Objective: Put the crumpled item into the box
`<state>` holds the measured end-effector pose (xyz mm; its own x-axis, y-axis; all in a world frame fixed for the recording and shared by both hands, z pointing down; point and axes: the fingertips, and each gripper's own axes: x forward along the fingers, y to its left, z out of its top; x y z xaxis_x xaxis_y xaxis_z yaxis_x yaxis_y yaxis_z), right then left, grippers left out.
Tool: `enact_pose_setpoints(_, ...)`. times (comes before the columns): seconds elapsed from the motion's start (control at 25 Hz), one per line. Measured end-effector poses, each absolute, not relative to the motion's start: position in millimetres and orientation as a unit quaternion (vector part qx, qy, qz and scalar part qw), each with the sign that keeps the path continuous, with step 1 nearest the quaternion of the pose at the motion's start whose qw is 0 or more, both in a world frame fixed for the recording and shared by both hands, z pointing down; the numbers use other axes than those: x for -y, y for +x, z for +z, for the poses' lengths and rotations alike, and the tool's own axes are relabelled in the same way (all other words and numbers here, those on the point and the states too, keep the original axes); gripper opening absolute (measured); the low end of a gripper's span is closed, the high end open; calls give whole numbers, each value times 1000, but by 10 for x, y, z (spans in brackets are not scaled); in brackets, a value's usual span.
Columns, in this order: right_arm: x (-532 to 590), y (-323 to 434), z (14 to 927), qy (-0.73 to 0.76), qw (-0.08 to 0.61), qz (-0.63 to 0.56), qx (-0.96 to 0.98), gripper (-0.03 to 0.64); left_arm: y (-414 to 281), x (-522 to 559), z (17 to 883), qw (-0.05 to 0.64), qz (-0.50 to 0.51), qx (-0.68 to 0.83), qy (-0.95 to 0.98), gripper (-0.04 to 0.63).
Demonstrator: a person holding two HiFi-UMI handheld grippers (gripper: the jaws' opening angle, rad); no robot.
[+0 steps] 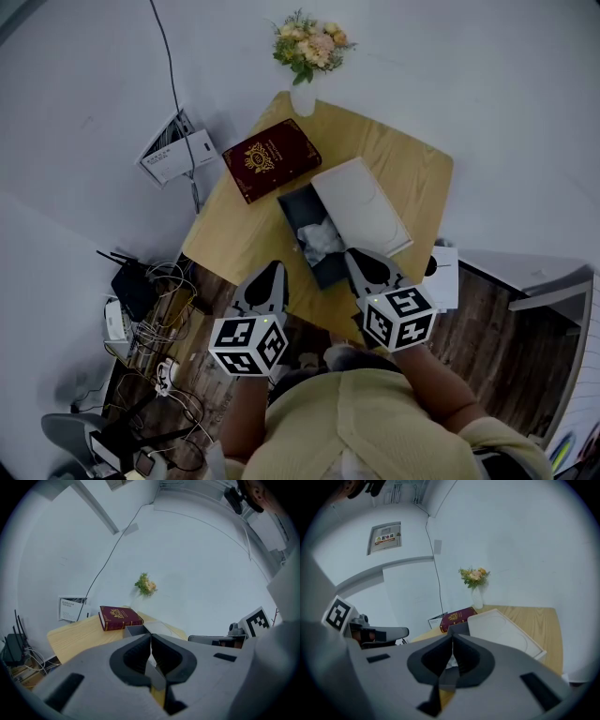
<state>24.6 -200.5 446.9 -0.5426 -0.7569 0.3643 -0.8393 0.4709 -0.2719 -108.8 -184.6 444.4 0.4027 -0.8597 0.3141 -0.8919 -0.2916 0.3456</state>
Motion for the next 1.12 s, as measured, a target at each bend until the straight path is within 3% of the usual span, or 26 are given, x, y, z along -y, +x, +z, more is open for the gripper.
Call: enact_pose_setpoints(1.12,1940,331,4459,484,98,210,844,29,-1165,1774,4481,241,40,550,798,26)
